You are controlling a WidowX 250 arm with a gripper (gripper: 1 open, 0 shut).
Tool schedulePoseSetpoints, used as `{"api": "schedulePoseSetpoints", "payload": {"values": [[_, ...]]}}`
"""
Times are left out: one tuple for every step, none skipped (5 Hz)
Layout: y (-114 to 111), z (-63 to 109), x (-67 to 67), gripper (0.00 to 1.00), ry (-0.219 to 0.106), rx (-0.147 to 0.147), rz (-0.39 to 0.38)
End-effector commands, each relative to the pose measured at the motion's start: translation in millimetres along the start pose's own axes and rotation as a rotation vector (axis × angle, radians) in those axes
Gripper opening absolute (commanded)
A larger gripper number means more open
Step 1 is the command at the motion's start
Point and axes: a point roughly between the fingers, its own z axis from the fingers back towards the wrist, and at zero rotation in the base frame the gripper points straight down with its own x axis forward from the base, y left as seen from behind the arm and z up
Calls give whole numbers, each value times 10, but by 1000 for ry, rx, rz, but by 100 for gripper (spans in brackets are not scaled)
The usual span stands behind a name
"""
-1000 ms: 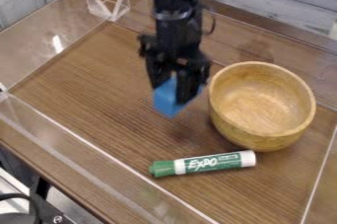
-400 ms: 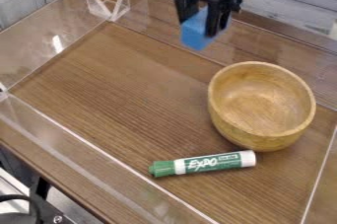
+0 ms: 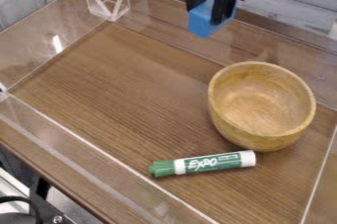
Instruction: Put the blue block in the brown bowl
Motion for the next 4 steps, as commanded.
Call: {"api": "schedulePoseSetpoints", "payload": {"values": [[106,163,161,0,-71,28,-9],[173,99,232,0,-64,39,-15],[218,49,263,0,-54,52,-16],[256,11,256,0,-43,65,-12]]}}
